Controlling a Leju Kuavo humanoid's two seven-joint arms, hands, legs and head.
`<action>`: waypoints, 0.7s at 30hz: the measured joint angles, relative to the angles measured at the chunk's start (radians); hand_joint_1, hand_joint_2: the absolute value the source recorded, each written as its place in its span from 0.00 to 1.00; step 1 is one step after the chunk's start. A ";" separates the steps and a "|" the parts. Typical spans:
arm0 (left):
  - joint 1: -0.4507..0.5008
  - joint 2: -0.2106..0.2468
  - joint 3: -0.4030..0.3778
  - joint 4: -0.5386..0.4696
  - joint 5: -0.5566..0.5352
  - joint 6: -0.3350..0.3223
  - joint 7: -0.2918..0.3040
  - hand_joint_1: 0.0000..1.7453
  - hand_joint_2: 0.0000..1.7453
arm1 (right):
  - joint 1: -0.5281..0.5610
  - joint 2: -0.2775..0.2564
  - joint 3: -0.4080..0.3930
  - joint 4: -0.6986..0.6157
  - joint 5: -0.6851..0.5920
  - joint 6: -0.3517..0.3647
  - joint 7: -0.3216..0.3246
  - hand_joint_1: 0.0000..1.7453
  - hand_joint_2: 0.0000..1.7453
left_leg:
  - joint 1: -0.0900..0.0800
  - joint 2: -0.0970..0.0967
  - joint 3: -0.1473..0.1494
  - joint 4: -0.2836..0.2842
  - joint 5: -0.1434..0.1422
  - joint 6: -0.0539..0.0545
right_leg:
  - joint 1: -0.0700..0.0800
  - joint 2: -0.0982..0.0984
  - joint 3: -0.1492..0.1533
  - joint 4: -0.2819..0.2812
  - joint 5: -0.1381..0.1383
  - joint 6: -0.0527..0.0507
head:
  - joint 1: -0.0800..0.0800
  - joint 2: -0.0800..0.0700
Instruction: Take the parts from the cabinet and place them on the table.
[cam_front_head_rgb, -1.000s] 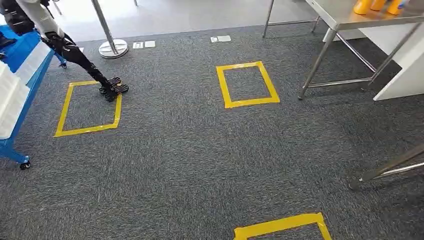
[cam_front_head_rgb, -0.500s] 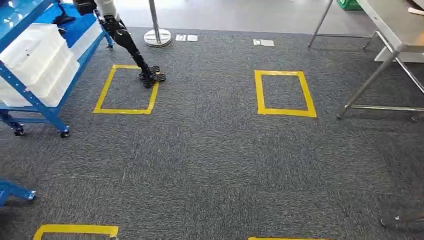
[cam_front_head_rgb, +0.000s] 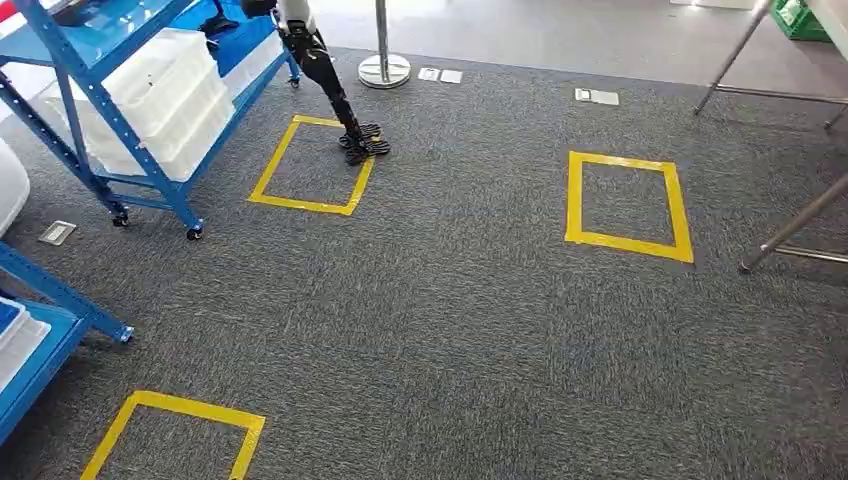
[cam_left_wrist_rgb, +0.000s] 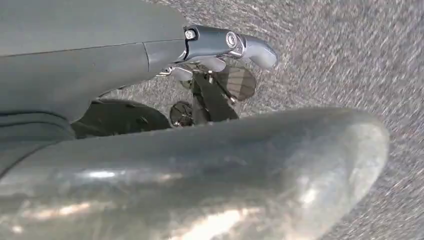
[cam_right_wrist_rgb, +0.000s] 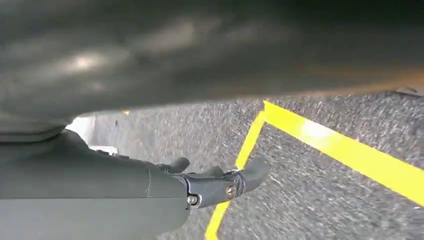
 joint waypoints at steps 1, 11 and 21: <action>-0.002 0.000 0.000 0.000 0.000 0.000 0.000 0.00 0.00 | 0.000 0.000 0.000 0.000 0.000 0.000 0.000 0.00 0.00 | -0.001 0.042 0.047 -0.076 0.016 0.002 | 0.001 -0.008 0.004 0.001 -0.003 0.004 | -0.001 0.000; -0.008 -0.005 0.000 0.000 -0.001 0.000 -0.004 0.00 0.00 | -0.002 -0.002 0.000 0.000 0.003 0.000 0.001 0.00 0.00 | -0.005 -0.060 0.028 -0.105 0.041 0.063 | -0.001 0.091 -0.128 0.293 -0.145 0.026 | 0.013 0.000; 0.000 -0.005 0.001 0.000 -0.010 -0.009 -0.009 0.00 0.00 | -0.007 -0.004 -0.004 0.000 0.003 0.000 0.003 0.00 0.00 | -0.004 -0.182 0.011 -0.113 0.071 0.017 | 0.003 0.134 0.013 -0.005 -0.001 0.024 | 0.015 0.000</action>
